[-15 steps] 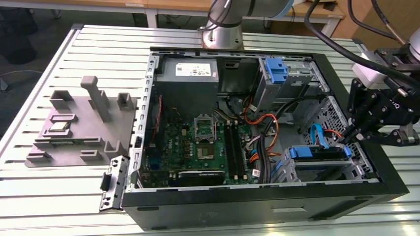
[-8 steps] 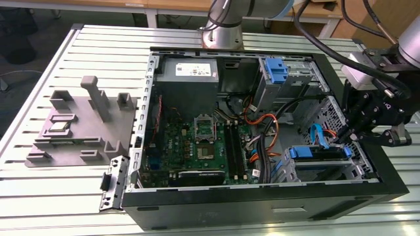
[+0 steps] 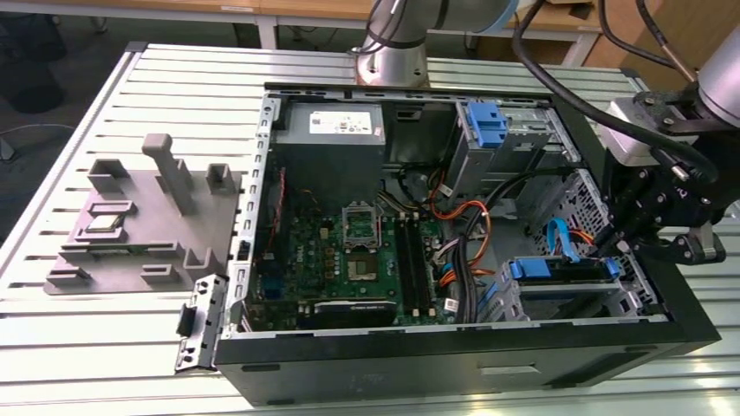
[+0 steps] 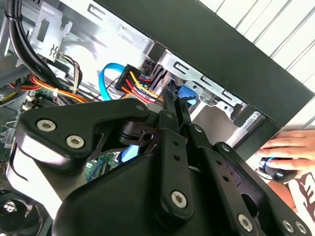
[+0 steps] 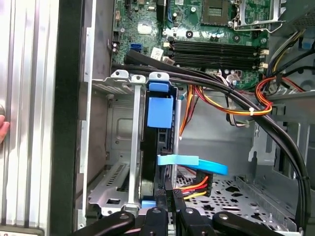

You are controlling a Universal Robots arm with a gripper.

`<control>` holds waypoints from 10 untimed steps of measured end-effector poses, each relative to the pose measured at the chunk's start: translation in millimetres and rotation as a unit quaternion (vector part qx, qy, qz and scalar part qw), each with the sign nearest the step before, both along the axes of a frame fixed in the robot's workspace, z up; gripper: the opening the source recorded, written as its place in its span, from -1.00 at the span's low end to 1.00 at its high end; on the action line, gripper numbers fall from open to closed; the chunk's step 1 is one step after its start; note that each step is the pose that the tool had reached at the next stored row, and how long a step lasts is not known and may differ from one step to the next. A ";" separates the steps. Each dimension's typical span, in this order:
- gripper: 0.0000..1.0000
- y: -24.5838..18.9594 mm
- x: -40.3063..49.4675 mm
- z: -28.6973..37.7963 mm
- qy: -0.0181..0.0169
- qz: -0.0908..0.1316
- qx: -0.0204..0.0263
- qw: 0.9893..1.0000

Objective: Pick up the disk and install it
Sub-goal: 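Insert the second disk wire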

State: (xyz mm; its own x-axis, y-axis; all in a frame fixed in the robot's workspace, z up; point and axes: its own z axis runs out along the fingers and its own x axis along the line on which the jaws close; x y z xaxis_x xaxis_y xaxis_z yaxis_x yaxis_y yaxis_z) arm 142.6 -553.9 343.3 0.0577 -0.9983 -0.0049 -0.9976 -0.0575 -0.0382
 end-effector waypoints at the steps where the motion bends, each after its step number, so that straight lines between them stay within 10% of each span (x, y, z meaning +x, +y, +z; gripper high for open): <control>1: -0.68 -0.5 -1.3 0.0 -0.002 0.000 0.000 1.000; 10: -0.68 -0.9 -8.4 -2.7 -0.008 0.000 0.000 1.000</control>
State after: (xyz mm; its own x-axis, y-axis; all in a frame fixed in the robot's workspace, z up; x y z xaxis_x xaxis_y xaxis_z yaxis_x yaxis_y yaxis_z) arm 134.3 -554.8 340.6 0.0579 -0.9983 -0.0037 -0.9968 -0.0576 -0.0550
